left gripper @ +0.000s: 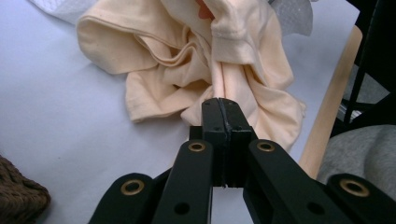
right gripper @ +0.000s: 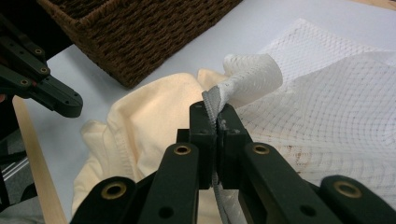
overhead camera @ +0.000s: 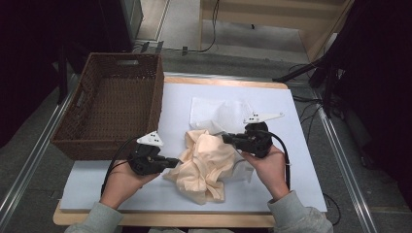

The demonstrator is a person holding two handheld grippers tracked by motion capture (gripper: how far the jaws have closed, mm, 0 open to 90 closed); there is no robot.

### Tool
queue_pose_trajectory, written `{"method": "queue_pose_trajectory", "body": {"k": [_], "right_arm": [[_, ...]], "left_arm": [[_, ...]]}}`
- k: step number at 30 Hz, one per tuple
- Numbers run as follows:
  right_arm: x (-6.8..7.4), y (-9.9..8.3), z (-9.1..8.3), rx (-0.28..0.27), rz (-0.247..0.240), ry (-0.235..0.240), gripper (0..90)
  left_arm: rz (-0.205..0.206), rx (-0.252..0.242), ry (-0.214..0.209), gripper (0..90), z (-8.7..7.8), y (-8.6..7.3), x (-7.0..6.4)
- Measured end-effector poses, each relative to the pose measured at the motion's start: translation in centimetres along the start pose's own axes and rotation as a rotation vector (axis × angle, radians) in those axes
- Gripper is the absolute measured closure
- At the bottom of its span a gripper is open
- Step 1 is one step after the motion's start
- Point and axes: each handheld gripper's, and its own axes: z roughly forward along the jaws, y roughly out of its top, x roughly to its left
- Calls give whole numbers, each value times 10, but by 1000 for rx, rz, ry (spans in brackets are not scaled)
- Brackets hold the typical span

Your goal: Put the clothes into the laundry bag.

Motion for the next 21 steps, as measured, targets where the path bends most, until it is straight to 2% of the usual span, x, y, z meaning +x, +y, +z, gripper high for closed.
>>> {"method": "queue_pose_trajectory", "body": {"k": [2,8,15,18,21], "right_arm": [[0,0,0,3,-2,4,879],[-1,0,0,4,-4,6,879],[0,0,1,7,-9,7,879],[1,-1,1,9,-6,3,879],[0,-1,0,8,-5,2,879]], "left_arm": [[6,10,12,900,4,-1,-1],[38,-20,26,900,16,6,-4],[22,3,15,900,34,10,-3],[38,14,12,900,32,11,-5],[48,5,15,900,20,4,-3]]}}
